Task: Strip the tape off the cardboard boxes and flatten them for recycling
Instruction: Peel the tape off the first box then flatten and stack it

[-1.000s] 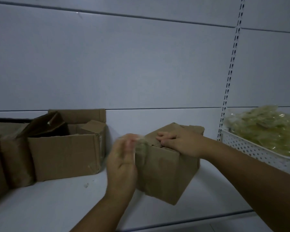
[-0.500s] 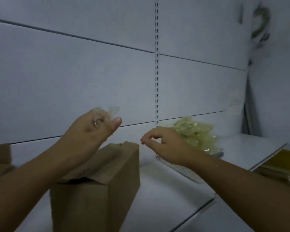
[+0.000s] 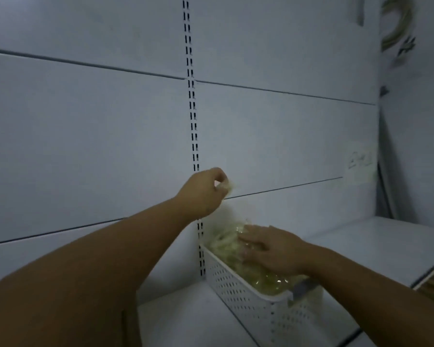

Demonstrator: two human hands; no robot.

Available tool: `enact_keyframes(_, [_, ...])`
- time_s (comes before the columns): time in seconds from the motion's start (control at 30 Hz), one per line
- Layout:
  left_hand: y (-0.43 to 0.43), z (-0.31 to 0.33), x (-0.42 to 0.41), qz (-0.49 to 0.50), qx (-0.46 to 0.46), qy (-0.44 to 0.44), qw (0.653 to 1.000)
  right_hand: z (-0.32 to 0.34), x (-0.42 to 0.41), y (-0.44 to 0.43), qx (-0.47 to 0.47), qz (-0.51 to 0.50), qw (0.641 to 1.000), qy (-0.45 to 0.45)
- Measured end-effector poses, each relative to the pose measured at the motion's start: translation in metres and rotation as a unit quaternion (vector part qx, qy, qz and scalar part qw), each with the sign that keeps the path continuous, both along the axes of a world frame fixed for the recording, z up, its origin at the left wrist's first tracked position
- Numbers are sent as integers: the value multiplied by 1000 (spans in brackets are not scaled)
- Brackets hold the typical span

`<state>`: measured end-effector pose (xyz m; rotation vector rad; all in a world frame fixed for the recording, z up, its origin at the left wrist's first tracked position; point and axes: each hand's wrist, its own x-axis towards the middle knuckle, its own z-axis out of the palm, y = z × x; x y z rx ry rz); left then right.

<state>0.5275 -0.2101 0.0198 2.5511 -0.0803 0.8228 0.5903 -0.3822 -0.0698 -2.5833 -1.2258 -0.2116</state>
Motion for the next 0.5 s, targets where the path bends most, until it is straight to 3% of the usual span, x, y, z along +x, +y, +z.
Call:
enact_keyframes(0.13, [-7,-40,38,20,94,168,981,-15,7,-16,60,26,982,177])
enact_keyframes(0.2, [-14,-54,46,6,71,261,963,-15,12,-23,88,42,969,226])
enact_keyframes(0.27, [-15,-57,51,-12,-2,303,953,-20,16,-23,76,60,978,182])
enact_keyframes(0.4, [-3,-59,54,9,-184,261,948,-32,13,-19,88,71,989,99])
enact_keyframes(0.5, [0,-64,59,14,-174,246,953,-32,11,-20,130,68,986,84])
